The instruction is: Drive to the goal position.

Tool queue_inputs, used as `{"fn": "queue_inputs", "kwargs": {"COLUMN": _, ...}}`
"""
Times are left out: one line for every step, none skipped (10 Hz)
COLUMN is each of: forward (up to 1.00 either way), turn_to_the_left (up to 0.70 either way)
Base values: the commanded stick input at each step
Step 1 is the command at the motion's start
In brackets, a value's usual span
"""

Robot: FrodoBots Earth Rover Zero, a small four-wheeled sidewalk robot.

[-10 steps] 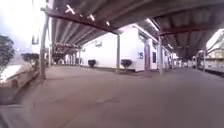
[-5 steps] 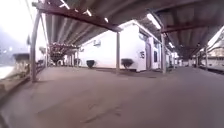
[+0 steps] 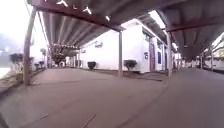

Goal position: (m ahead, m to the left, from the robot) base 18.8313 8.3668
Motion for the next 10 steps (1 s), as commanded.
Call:
{"fn": "queue_inputs", "kwargs": {"forward": 0.85, "turn_to_the_left": 0.34}}
{"fn": "queue_inputs", "kwargs": {"forward": 0.85, "turn_to_the_left": 0.34}}
{"fn": "queue_inputs", "kwargs": {"forward": 0.85, "turn_to_the_left": 0.34}}
{"fn": "queue_inputs", "kwargs": {"forward": 0.85, "turn_to_the_left": 0.31}}
{"fn": "queue_inputs", "kwargs": {"forward": 0.85, "turn_to_the_left": 0.09}}
{"fn": "queue_inputs", "kwargs": {"forward": 0.85, "turn_to_the_left": 0.00}}
{"fn": "queue_inputs", "kwargs": {"forward": 0.85, "turn_to_the_left": 0.00}}
{"fn": "queue_inputs", "kwargs": {"forward": 0.85, "turn_to_the_left": 0.00}}
{"fn": "queue_inputs", "kwargs": {"forward": 0.85, "turn_to_the_left": 0.00}}
{"fn": "queue_inputs", "kwargs": {"forward": 0.85, "turn_to_the_left": 0.00}}
